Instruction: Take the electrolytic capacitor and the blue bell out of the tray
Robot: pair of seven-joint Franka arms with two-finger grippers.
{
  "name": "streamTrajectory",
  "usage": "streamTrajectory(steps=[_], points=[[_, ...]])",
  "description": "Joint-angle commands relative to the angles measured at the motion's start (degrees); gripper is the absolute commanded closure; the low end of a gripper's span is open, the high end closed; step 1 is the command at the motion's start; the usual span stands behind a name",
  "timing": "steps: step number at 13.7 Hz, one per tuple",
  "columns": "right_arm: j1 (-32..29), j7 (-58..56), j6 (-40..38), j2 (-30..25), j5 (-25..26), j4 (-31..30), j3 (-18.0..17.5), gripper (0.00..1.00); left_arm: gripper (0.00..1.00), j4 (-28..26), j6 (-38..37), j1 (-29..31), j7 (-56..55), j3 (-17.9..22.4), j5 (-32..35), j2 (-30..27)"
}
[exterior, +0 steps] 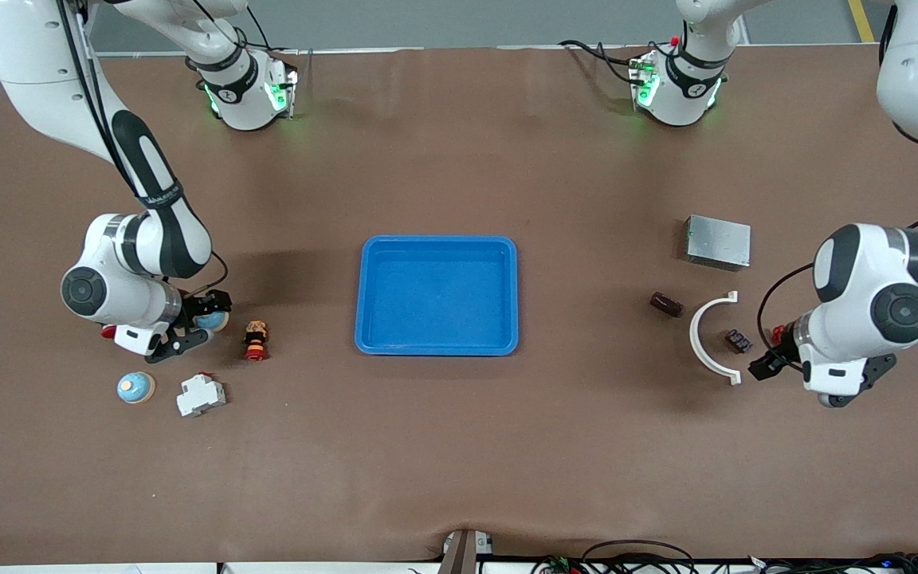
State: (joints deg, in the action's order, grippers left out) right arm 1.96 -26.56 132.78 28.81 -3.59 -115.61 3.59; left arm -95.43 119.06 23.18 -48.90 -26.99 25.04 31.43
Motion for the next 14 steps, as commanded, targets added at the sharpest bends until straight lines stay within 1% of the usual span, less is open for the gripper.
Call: streamTrajectory(steps=[1,3,5,6,7,8,9,10,11,12,13,14], points=[[0.76,5.43,-6.19,-4.19,-0.71,1.17,-0.16,0.0,0.0,-0.98,-0.76,0.2,3.8,-0.26,0.1,-4.53],[4.27,15.88,-10.42,-7.61,-0.71,1.79,-0.08,0.0,0.0,0.94,-0.76,0.2,6.44,-0.61,-0.43,-5.15],[6.47,25.9,-13.85,-11.65,-0.63,1.88,-0.08,0.0,0.0,2.7,-1.45,0.2,13.27,-0.61,-0.61,-6.46],[6.74,28.38,-16.04,-13.67,-0.36,2.92,0.01,0.0,0.0,2.8,-2.15,0.38,15.4,-0.7,-1.3,-7.78],[6.48,29.02,-20.5,-15.43,-0.01,5.37,0.18,0.0,0.0,2.97,-3.55,0.38,17.16,-0.61,-3.22,-9.53],[6.13,29.02,-26.55,-16.23,0.25,9.74,0.53,0.0,0.0,3.32,-4.0,0.47,19.61,-0.61,-4.55,-10.68],[5.52,28.94,-33.4,-16.24,0.6,15.7,0.89,0.0,0.0,3.67,-4.09,0.12,22.86,-0.61,-4.82,-12.0],[4.47,28.85,-39.82,-15.72,1.65,22.99,1.24,0.0,0.0,4.72,-4.44,-0.15,24.98,-0.7,-5.09,-12.79],[3.42,28.41,-45.62,-15.54,2.53,29.06,1.24,0.0,0.0,5.86,-6.1,0.03,25.52,-1.66,-6.05,-13.15],[2.88,28.32,-49.07,-15.45,3.41,32.69,1.24,0.0,0.0,7.79,-8.81,0.29,25.61,-2.36,-9.1,-13.67],[2.79,28.32,-50.15,-15.54,4.9,34.12,1.24,0.0,0.0,9.72,-11.36,0.29,25.61,-2.37,-11.66,-14.03],[2.7,27.97,-50.16,-15.63,6.56,34.31,1.33,0.0,0.0,11.48,-13.83,0.29,25.79,-2.54,-12.46,-14.12]])
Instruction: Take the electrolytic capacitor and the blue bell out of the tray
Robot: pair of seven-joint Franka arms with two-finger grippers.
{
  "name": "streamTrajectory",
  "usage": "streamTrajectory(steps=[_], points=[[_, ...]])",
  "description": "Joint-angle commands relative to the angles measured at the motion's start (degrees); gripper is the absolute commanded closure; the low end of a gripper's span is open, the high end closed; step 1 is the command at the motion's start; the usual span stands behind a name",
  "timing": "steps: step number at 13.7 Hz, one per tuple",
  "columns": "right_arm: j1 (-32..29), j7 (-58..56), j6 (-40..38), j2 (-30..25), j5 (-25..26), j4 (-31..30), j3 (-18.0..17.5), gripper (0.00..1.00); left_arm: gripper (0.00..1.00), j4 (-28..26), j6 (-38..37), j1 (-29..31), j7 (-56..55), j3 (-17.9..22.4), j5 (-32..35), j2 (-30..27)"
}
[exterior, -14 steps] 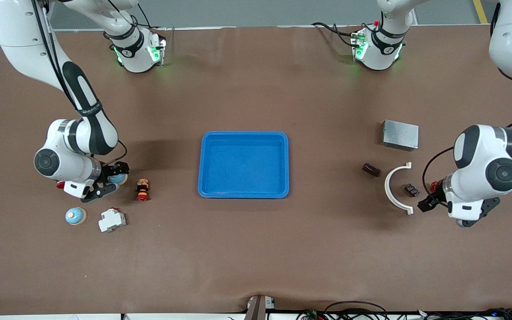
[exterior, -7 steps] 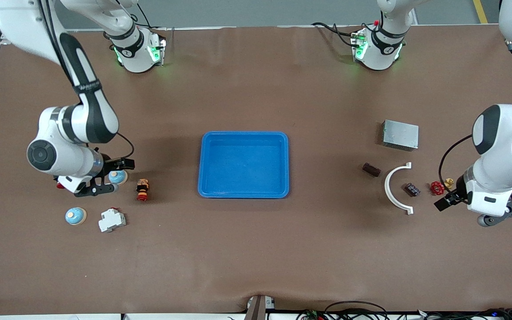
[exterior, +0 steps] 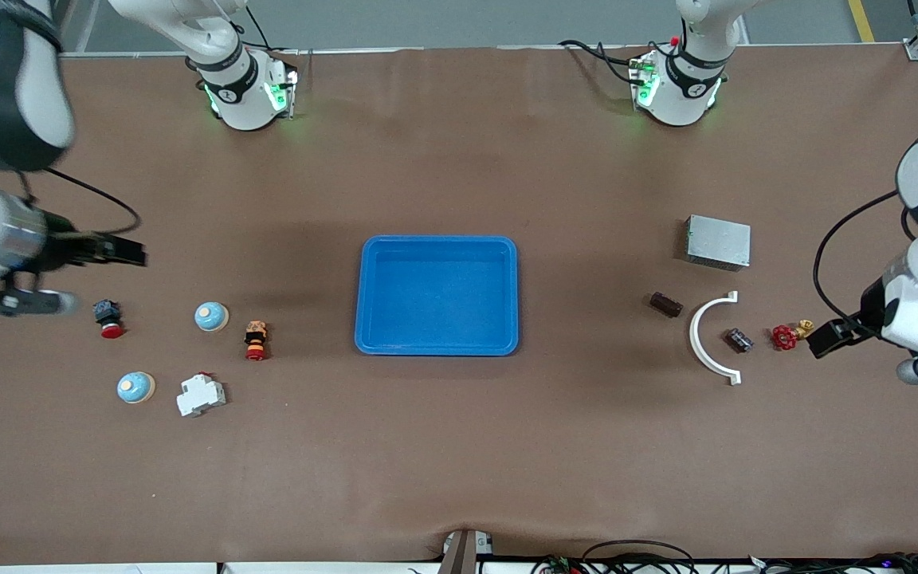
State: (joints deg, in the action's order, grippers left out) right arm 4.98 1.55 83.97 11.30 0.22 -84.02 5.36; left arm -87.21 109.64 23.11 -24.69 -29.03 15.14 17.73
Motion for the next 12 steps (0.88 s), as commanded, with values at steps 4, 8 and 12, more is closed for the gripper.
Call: streamTrajectory(steps=[4,8,12], points=[[-2.33,0.38,-1.44,1.89,2.5,6.5,0.71,0.0,0.0,4.24,-9.95,0.35,7.81,-0.24,-2.84,-5.42],[-2.78,0.38,-1.44,1.89,1.8,7.64,0.71,0.0,0.0,4.24,-12.16,0.61,7.9,0.02,-5.81,-8.85],[-2.86,0.38,-1.61,1.54,1.8,8.17,0.8,0.0,0.0,4.24,-15.76,1.94,9.92,-0.15,-7.94,-11.22]])
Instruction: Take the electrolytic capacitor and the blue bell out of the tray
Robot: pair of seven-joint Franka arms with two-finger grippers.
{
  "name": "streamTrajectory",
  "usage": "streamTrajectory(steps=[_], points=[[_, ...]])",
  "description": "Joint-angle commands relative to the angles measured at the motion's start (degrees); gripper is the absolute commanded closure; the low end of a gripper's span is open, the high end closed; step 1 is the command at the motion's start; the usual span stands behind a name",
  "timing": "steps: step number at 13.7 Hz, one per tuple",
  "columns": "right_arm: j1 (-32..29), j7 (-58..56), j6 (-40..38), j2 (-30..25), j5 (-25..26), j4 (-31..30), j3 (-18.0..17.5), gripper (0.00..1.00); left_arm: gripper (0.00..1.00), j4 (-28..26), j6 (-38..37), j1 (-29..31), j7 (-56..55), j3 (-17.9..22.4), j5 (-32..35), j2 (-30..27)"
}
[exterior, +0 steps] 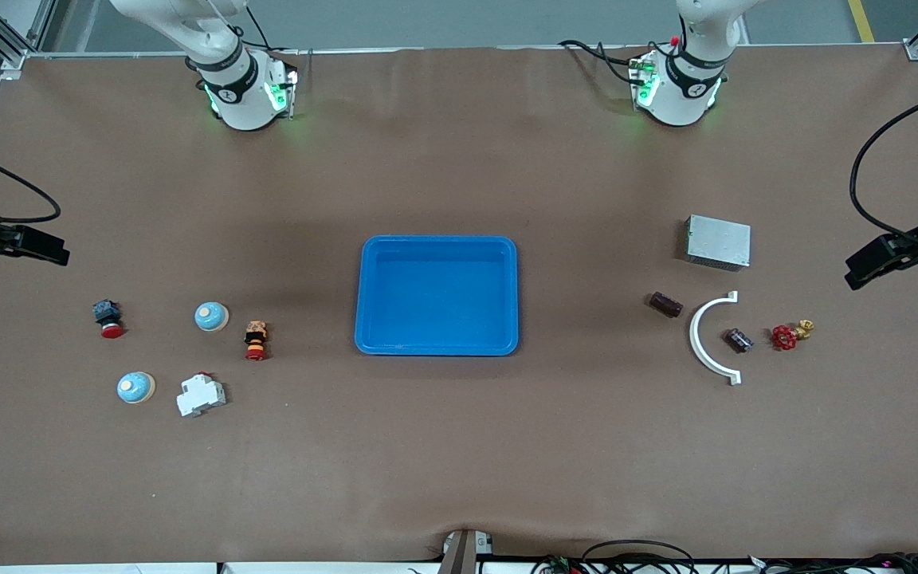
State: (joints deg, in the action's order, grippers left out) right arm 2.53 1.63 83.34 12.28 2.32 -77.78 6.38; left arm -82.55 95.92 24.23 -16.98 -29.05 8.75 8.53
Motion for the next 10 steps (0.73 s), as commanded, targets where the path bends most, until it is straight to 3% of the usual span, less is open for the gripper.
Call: streamTrajectory(steps=[1,2,4,7,10], points=[[-1.29,0.22,-0.99,0.55,-0.47,1.93,-0.57,0.0,0.0,-0.85,-2.4,0.56,2.74,0.39,-2.41,-2.98],[-3.91,0.22,-1.25,0.46,-0.91,1.93,-1.36,0.0,0.0,-1.64,-3.19,-0.84,2.83,2.92,-4.6,-4.56],[-8.31,-0.22,-2.13,0.38,-1.0,1.93,-5.39,0.0,0.0,-2.96,-3.72,-10.29,5.36,13.26,-7.24,-6.15],[-8.07,-0.13,-2.13,0.37,-0.74,1.93,-5.24,0.0,0.0,-3.93,-6.35,-21.81,7.23,22.16,-7.34,-7.39],[-7.98,-0.05,-2.13,0.37,-0.74,1.93,-5.5,0.0,0.0,-3.67,-6.97,-25.45,8.1,25.35,-7.34,-7.39]])
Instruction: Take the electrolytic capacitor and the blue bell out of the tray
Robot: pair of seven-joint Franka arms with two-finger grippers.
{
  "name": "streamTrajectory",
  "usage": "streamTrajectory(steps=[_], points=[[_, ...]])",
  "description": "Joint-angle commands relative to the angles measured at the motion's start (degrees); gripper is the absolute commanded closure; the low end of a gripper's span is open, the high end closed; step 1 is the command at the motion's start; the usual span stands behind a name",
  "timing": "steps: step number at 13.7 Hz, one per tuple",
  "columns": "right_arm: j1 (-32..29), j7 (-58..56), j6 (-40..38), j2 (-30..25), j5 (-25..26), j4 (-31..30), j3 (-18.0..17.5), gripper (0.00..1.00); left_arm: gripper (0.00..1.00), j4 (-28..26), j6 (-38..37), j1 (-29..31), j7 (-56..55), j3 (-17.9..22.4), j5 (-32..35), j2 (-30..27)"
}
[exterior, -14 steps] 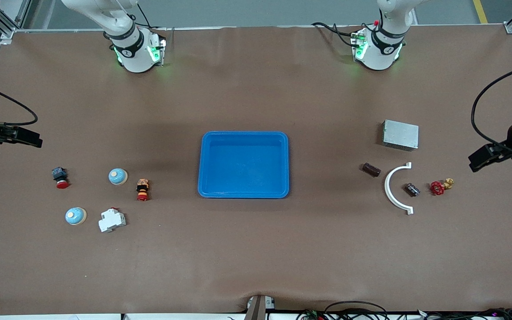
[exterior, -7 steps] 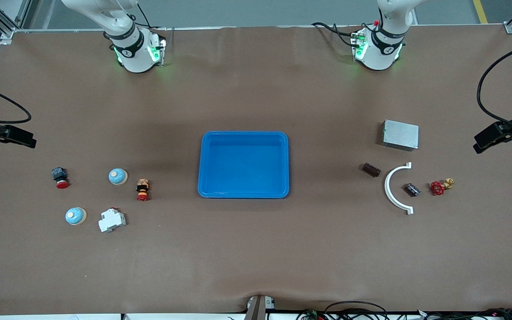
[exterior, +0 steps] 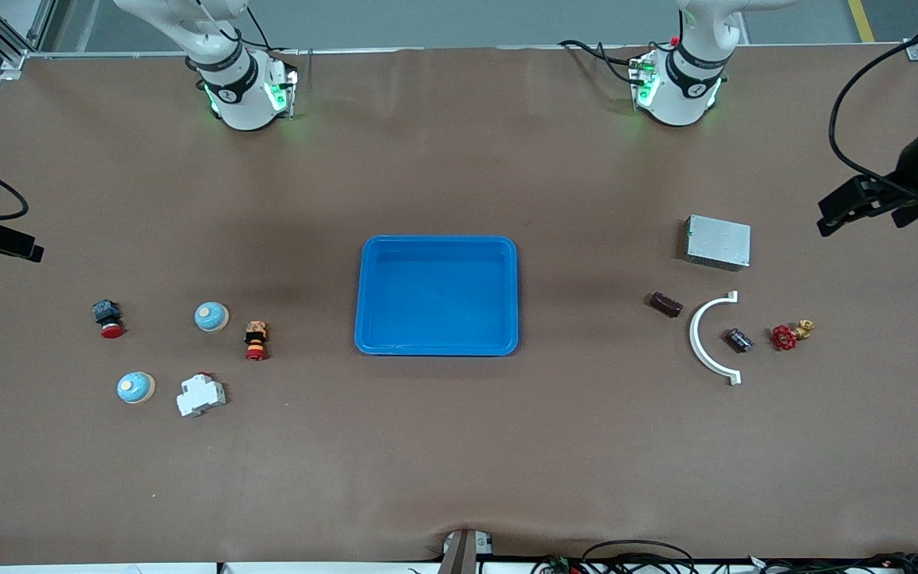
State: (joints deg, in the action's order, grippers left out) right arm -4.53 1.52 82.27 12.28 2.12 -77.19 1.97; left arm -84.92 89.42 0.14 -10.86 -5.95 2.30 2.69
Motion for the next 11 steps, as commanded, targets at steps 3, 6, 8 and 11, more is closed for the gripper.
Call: streamTrajectory(steps=[3,6,8,11], points=[[-0.83,0.06,-0.98,-0.93,-0.53,1.34,-0.57,0.0,0.0,-1.39,-1.6,-1.46,3.39,2.18,-0.8,-3.2],[-0.22,0.41,-0.54,-2.96,-0.71,-0.76,-0.39,0.0,0.0,-1.65,-1.88,-0.93,3.65,2.09,-0.89,-3.21],[0.14,0.5,2.17,-5.5,-0.53,-4.0,-0.3,0.0,0.0,-1.65,-2.84,-0.93,3.48,1.91,-0.89,-3.56],[0.05,0.68,8.85,-10.78,-0.71,-12.27,-0.39,0.0,0.0,-0.69,-2.93,-0.93,3.57,1.82,-1.06,-3.48]])
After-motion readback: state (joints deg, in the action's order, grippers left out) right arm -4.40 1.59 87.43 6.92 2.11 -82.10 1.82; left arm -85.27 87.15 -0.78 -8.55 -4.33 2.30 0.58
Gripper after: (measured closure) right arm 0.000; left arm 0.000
